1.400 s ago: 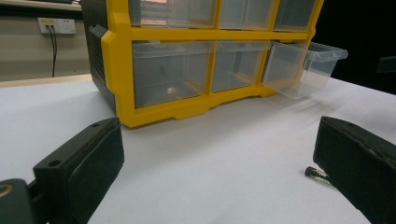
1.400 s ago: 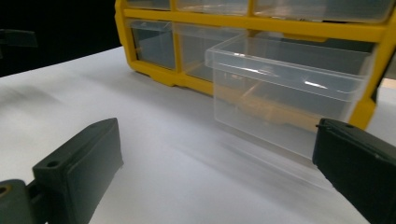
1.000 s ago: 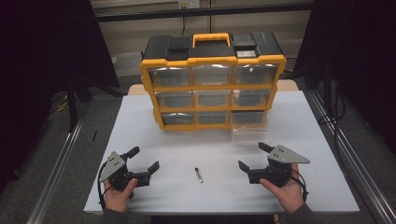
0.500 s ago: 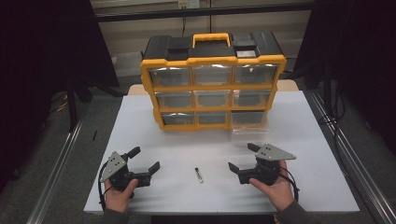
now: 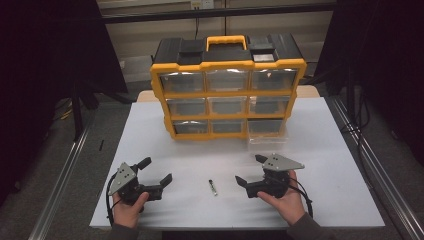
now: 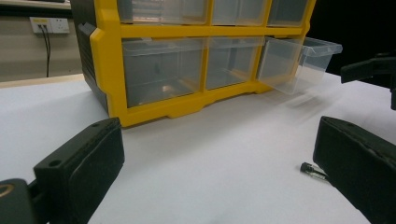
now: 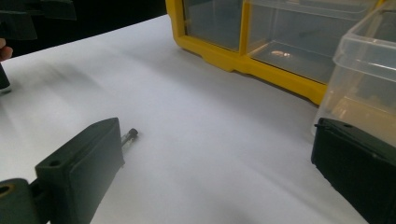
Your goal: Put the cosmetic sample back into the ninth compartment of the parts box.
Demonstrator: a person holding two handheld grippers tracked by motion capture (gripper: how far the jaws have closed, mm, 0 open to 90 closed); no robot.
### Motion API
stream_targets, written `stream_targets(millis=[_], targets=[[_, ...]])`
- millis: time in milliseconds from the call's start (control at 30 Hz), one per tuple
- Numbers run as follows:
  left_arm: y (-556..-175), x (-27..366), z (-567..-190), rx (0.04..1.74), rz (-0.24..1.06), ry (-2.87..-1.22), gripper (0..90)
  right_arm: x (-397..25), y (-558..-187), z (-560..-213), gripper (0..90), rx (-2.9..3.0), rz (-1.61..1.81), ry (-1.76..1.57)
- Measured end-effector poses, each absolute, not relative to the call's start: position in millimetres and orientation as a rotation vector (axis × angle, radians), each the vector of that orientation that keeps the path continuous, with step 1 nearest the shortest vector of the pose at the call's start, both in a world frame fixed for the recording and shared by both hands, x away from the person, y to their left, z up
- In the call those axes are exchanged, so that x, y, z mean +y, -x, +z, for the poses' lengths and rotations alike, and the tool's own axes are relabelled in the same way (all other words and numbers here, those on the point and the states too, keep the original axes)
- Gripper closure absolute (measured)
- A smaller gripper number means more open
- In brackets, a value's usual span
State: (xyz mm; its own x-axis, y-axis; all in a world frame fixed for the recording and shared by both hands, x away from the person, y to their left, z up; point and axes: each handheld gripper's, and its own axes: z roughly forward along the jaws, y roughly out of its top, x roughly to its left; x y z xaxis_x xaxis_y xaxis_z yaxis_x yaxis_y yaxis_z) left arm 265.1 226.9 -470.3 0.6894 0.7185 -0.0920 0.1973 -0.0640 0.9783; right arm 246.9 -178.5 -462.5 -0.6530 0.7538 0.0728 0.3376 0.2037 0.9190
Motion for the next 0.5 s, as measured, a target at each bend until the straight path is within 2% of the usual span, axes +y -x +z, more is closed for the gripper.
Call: stream_targets(millis=[500], targets=[[-265,228,-470,0.741,0.506,-1.636,2.1,-155,-252,-467,1.7,2.149,1.414,-0.996]])
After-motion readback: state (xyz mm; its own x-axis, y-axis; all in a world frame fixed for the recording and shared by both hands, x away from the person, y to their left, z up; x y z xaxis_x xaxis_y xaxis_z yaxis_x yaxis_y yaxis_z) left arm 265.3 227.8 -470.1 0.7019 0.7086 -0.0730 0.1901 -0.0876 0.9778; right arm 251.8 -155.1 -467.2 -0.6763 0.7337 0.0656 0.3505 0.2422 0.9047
